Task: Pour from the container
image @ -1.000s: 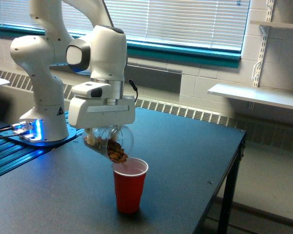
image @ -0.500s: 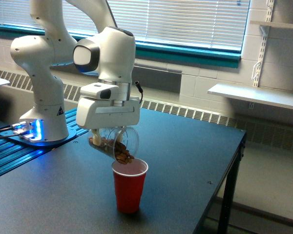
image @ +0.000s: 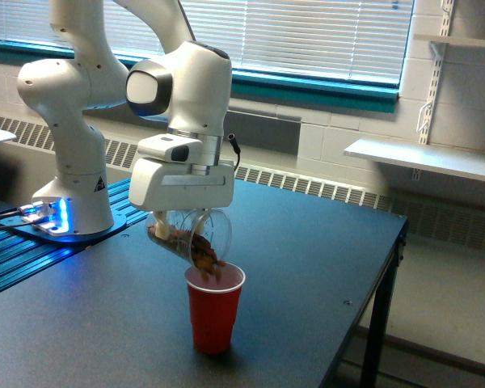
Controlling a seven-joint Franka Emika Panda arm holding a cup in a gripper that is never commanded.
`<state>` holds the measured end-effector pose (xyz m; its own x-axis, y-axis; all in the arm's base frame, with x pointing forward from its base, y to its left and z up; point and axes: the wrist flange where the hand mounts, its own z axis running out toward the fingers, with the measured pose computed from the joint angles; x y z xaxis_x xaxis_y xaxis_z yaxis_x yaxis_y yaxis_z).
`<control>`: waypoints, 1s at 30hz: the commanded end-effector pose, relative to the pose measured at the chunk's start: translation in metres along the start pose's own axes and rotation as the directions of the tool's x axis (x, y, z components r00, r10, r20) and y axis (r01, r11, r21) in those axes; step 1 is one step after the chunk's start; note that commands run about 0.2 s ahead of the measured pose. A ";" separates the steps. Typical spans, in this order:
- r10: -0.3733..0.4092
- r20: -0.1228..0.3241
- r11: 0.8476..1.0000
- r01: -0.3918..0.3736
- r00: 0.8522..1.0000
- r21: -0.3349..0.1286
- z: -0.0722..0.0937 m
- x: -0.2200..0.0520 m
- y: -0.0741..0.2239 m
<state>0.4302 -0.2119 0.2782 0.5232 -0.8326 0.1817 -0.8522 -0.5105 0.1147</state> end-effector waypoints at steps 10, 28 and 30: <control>-0.007 -0.013 0.999 0.006 1.000 -0.038 -0.003 0.004 -0.004; -0.051 -0.015 0.995 0.050 0.999 -0.082 -0.004 0.001 -0.006; -0.053 -0.016 0.995 0.052 0.998 -0.083 -0.005 0.001 -0.006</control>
<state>0.4314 -0.2118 0.2778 0.5597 -0.8087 0.1808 -0.8261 -0.5274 0.1983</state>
